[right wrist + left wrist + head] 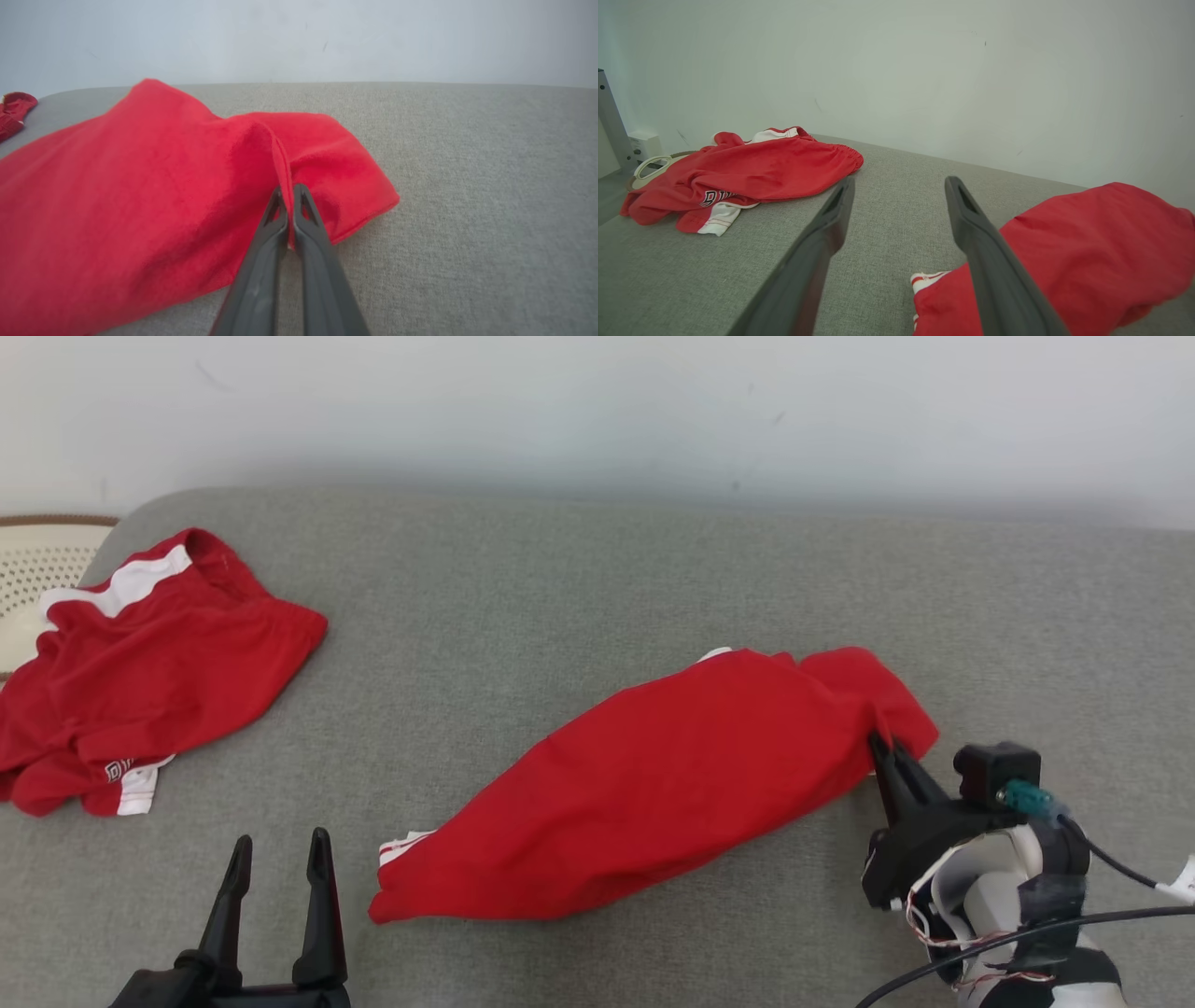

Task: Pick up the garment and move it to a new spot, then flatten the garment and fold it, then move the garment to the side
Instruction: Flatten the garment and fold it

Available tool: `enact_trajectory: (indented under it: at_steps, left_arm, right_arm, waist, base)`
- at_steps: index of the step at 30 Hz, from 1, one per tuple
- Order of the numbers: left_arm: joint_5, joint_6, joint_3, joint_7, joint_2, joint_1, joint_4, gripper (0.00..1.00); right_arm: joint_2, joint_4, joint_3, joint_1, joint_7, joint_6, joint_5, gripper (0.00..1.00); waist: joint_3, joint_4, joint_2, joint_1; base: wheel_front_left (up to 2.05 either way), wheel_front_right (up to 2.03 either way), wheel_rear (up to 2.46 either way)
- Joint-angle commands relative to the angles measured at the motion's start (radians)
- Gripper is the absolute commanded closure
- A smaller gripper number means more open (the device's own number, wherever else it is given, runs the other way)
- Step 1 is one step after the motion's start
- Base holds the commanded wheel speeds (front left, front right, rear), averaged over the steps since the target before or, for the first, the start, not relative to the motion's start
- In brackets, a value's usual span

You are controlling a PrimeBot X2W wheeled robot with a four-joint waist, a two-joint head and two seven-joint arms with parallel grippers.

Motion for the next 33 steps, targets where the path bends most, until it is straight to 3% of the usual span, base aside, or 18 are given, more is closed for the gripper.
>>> enact_trajectory:
  at_steps: [1,8,21,27,33]
  left_arm:
    - [0.002,-0.006,0.003,-0.006,0.0,0.009,0.002,0.0]
    - [0.005,-0.007,0.016,-0.006,-0.003,0.033,0.007,0.0]
    - [0.004,-0.017,0.026,-0.006,-0.005,0.06,0.019,0.0]
    - [-0.004,-0.013,0.02,-0.006,-0.005,0.053,0.024,0.0]
    - [-0.01,-0.011,0.001,-0.006,-0.005,0.028,0.03,0.0]
  right_arm:
    - [-0.01,-0.024,0.007,0.007,-0.006,0.0,0.01,1.0]
    - [-0.051,-0.28,0.015,0.029,0.03,0.0,0.081,1.0]
    - [-0.082,-0.772,-0.109,0.108,0.311,0.0,0.018,1.0]
    - [-0.072,-0.806,-0.124,0.111,0.376,0.0,0.002,1.0]
    - [-0.072,-0.664,-0.088,0.014,0.383,0.0,-0.012,1.0]
  waist:
    - [-0.017,-0.017,-0.0001,0.0]
    - [-0.048,-0.046,-0.0001,0.0]
    - [-0.068,-0.035,-0.0001,0.0]
    - [-0.064,-0.017,-0.0001,0.0]
    - [-0.041,0.011,-0.0001,0.0]
  base:
    - [0.0,0.0,0.0]
    - [0.0,0.0,0.0]
    - [0.0,0.0,0.0]
    - [0.0,0.0,0.0]
    - [0.0,0.0,0.0]
